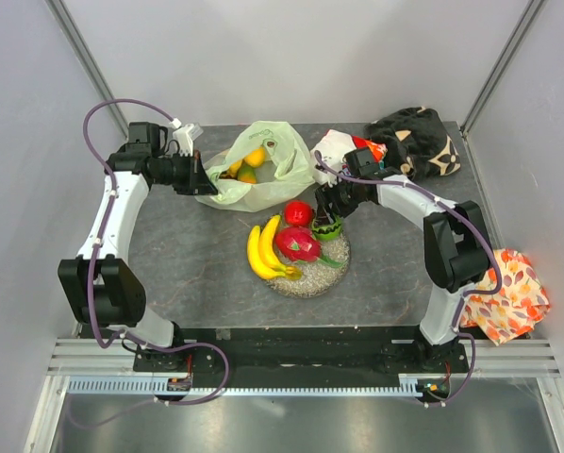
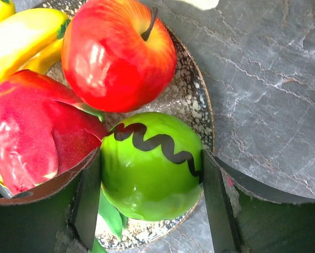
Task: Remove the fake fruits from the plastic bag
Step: Place the fake fruit on the plate, then adjust the plastic bag at the center of the board.
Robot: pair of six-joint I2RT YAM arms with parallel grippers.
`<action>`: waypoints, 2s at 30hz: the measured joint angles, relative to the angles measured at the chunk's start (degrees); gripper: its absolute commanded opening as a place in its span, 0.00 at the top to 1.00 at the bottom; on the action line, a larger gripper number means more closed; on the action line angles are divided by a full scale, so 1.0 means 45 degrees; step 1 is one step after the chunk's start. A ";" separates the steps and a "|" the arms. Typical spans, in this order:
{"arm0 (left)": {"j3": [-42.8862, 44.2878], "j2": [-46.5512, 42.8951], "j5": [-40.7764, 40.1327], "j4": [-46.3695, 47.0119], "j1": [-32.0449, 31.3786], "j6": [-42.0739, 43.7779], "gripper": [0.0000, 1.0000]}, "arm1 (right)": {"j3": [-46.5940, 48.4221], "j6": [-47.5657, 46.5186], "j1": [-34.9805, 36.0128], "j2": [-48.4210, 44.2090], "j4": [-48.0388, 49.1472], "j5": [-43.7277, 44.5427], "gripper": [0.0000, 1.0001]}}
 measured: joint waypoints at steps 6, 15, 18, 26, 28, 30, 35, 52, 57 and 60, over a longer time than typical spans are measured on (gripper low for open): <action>0.0005 0.0107 -0.0039 -0.0029 -0.0423 0.0005 0.98 | 0.0199 0.0000 -0.0015 0.0248 0.0000 -0.0262 0.39; 0.0029 0.0262 -0.0039 -0.0039 -0.0578 0.0005 0.98 | 0.0253 0.0015 -0.0015 0.0505 -0.0160 -0.0690 0.02; 0.0029 0.0282 -0.0039 -0.0034 -0.0597 0.0005 0.98 | 0.0257 0.0000 -0.0010 0.0544 -0.0432 -0.0690 0.02; 0.0034 0.0355 -0.0019 -0.0034 -0.0729 0.0010 0.98 | 0.1132 -0.0311 -0.0049 0.0291 -0.1438 -0.0617 0.02; 0.0034 0.0379 0.0000 -0.0029 -0.0758 0.0010 0.98 | 0.1535 -0.0359 -0.0063 0.0121 -0.1710 -0.0617 0.02; 0.0034 0.0379 0.0005 -0.0034 -0.0787 0.0010 0.98 | 0.2249 -0.0418 -0.0087 -0.0049 -0.2030 -0.0627 0.02; 0.0029 0.0374 0.0024 -0.0029 -0.0811 0.0010 0.98 | 0.3662 -0.0491 -0.0121 -0.0408 -0.2089 -0.0918 0.02; -0.1409 -0.0578 0.0058 -0.0840 -0.0981 0.1307 0.98 | 1.0083 -0.0816 0.1637 0.4872 0.0092 -0.0908 0.26; -0.1433 -0.0670 0.0049 -0.1321 -0.0976 0.2084 0.98 | 1.0185 -0.0806 0.1996 0.6334 0.0146 0.0699 0.26; -0.1642 -0.0986 0.0039 -0.1452 -0.0976 0.2497 0.98 | 1.0098 -0.0753 0.1744 0.6625 -0.0034 0.2191 0.25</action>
